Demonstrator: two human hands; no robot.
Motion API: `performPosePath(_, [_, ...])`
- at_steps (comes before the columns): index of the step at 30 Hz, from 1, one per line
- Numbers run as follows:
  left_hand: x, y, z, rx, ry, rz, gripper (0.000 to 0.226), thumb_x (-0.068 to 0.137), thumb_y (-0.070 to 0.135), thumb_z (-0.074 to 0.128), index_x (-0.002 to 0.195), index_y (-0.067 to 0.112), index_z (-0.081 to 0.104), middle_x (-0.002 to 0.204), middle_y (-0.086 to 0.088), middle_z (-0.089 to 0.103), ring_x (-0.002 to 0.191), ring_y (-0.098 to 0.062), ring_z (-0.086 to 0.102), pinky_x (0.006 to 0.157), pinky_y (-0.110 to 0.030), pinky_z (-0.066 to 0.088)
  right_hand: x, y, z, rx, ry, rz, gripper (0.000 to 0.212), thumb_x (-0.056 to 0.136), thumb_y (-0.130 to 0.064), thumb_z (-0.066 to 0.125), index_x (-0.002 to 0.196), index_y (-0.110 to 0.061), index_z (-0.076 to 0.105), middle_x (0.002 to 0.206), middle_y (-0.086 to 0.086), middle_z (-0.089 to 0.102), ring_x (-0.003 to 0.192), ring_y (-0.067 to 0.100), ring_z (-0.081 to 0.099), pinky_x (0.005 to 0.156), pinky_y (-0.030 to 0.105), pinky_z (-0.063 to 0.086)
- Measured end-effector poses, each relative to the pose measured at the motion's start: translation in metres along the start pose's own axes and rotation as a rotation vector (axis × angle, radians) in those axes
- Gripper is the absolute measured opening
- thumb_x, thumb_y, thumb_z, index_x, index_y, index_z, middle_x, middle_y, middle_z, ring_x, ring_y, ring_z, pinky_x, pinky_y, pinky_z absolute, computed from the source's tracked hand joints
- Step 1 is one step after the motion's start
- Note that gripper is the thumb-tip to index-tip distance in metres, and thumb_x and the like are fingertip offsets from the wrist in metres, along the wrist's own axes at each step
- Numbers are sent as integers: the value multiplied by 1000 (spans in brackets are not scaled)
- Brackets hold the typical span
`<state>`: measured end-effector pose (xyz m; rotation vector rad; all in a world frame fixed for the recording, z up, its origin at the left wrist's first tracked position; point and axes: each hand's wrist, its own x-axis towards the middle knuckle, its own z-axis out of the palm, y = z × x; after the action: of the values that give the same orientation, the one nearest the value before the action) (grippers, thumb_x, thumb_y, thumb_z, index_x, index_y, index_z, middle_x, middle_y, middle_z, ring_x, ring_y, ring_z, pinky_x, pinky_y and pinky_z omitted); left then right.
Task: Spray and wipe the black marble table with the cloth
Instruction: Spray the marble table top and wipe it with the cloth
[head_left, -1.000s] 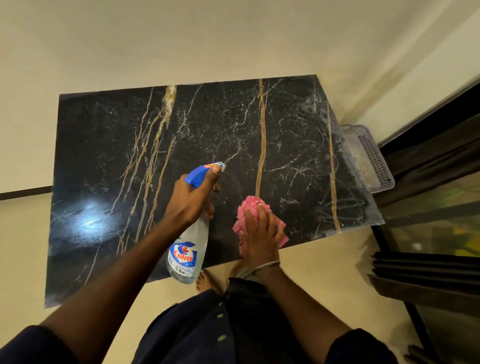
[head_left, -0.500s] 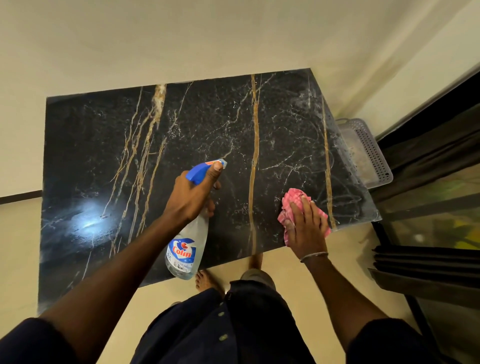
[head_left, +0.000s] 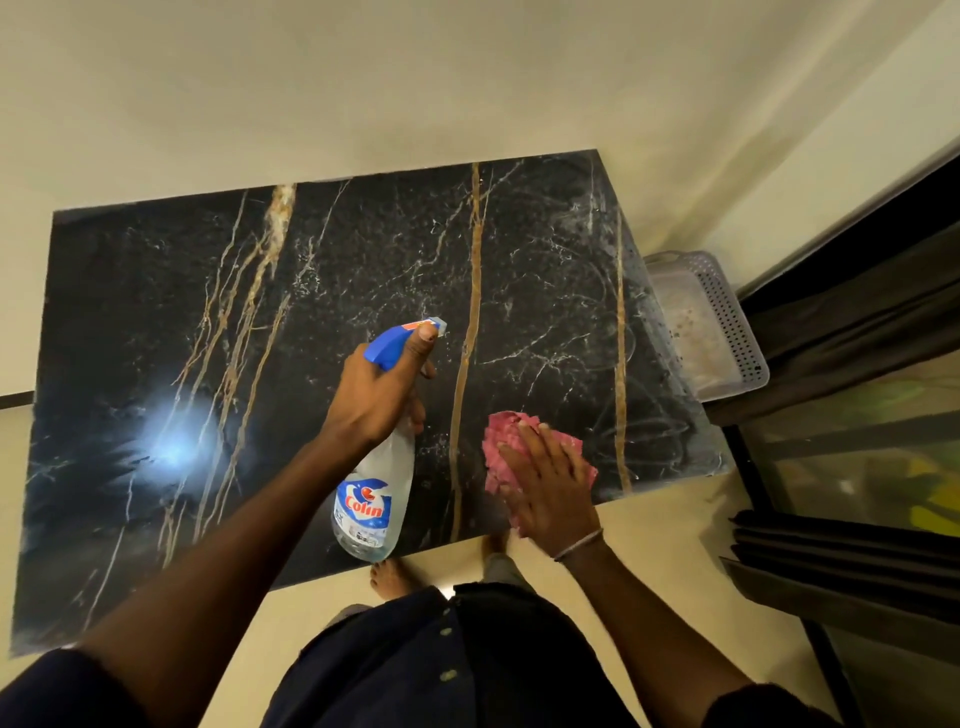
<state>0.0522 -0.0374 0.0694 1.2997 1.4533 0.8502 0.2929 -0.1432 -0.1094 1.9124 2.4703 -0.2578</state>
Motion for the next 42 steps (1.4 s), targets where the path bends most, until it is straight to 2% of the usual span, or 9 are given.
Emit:
performPosePath(4, [12, 8, 12, -4, 36, -21, 50, 92, 58, 42, 88, 11, 62, 51, 1, 63, 42, -28, 62, 44, -27, 51, -1, 60, -12, -39, 52, 290, 63, 98, -46, 38, 154, -23, 20, 160, 11, 24, 147, 31, 21, 115, 54, 22])
performPosePath(8, [22, 13, 25, -14, 87, -15, 47, 91, 58, 44, 90, 16, 64, 55, -3, 63, 41, -29, 62, 43, -27, 49, 23, 42, -13, 41, 93, 504, 58, 98, -44, 36, 151, -22, 27, 160, 14, 23, 147, 36, 20, 115, 56, 18])
performPosePath(15, [29, 22, 39, -24, 159, -25, 41, 93, 56, 44, 88, 22, 65, 59, -2, 64, 40, -29, 61, 40, -27, 47, 64, -19, -6, 95, -24, -43, 62, 99, -52, 29, 155, -30, 16, 163, 11, 7, 150, 34, 3, 117, 57, 14])
performPosePath(19, [35, 26, 39, -27, 172, -50, 40, 95, 58, 45, 90, 24, 66, 62, -8, 64, 40, -31, 61, 40, -30, 48, 73, -10, -4, 89, -44, -136, 61, 97, -51, 33, 153, -29, 22, 162, 10, 14, 150, 34, 10, 114, 57, 21])
performPosePath(22, [39, 29, 38, -36, 193, -72, 52, 91, 66, 46, 97, 18, 66, 77, -24, 66, 42, -35, 61, 41, -30, 49, 84, 25, -9, 90, 28, 52, 61, 97, -48, 31, 154, -28, 20, 162, 9, 15, 150, 31, 11, 116, 57, 17])
performPosePath(27, [40, 39, 34, -28, 219, -58, 47, 92, 57, 44, 94, 14, 63, 64, -4, 65, 39, -26, 60, 39, -28, 48, 118, 90, -22, 80, 89, 342, 58, 98, -48, 29, 151, -24, 30, 160, 12, 22, 147, 34, 18, 117, 56, 16])
performPosePath(32, [40, 42, 25, -50, 222, -64, 43, 91, 56, 44, 87, 17, 61, 52, 0, 62, 37, -23, 58, 38, -26, 47, 151, 39, -27, 217, 138, 701, 59, 91, -44, 37, 147, -24, 38, 158, 15, 25, 144, 40, 21, 114, 59, 17])
performPosePath(37, [52, 41, 7, -37, 188, -57, 48, 90, 56, 42, 96, 12, 62, 51, 2, 62, 36, -22, 57, 39, -27, 47, 160, -40, -15, 168, 67, 352, 62, 91, -47, 33, 150, -26, 33, 160, 15, 20, 147, 40, 17, 114, 59, 16])
performPosePath(42, [66, 37, -8, -44, 147, -48, 44, 91, 57, 44, 104, 21, 65, 64, -2, 66, 41, -27, 59, 41, -32, 50, 159, -53, -9, 141, 76, 193, 57, 97, -49, 32, 150, -30, 30, 160, 9, 24, 146, 35, 23, 115, 55, 20])
